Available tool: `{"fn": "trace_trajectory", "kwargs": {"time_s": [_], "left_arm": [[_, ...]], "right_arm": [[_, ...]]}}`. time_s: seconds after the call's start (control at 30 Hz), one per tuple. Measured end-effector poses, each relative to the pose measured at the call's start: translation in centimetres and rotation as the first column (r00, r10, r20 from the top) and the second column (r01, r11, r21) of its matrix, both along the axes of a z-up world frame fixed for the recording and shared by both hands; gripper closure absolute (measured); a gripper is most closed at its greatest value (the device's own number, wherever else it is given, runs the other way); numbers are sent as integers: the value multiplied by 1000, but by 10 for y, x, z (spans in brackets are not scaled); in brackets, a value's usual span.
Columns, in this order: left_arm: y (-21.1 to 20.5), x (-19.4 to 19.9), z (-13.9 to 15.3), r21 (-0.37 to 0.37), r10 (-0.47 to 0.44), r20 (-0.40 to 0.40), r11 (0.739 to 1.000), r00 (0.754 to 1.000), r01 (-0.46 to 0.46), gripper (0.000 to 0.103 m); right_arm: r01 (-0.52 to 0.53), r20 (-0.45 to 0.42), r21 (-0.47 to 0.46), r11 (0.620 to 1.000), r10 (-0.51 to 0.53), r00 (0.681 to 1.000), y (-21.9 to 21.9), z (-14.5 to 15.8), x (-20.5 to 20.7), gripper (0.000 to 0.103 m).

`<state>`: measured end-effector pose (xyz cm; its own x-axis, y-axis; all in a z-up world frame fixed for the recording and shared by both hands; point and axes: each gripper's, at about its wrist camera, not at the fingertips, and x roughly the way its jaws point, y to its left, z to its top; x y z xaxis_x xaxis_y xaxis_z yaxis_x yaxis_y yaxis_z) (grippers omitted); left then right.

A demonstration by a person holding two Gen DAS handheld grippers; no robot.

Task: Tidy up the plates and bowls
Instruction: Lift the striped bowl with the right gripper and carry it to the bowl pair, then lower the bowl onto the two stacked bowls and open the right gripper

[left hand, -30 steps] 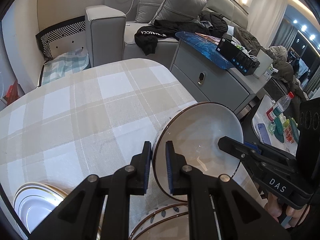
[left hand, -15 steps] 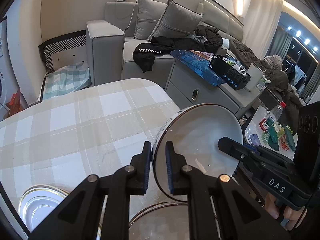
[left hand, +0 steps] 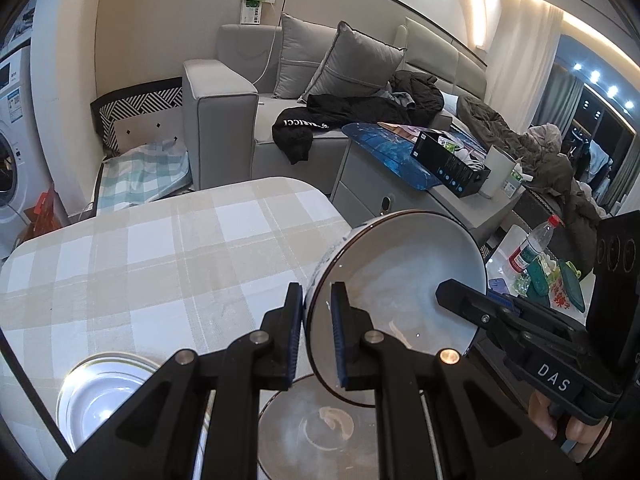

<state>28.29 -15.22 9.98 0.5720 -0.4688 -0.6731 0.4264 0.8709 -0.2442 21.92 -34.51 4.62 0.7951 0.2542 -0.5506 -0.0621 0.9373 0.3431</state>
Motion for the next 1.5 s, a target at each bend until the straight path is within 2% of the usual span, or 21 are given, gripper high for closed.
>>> {"fn": "trace_trajectory", "kwargs": {"time_s": [0.33,0.7,0.93,1.1,1.5], "left_arm": [[36,-41,0,5,53,-25,999,998,-53,92],[55,-53,-35,24,74,-132,997,989,-71,91],[50,-40,-57,13,39,-233,999,972,-37,91],[44,-35,-61,6,12,-254,1000,967,-11,89],[44,-25,-62,-23,-21,-236,1000,972,16,85]], "right_arm": [[-56,-28,-7,998,56,998,39,2,-35,88],[-91,-124,-25,996,87,988,69,-26,-44,88],[-89,-197,-35,995,81,977,65,-35,-32,86],[-99,-224,-23,995,91,970,56,-34,-24,85],[-139,-237,13,990,138,962,45,-39,-6,84]]}}
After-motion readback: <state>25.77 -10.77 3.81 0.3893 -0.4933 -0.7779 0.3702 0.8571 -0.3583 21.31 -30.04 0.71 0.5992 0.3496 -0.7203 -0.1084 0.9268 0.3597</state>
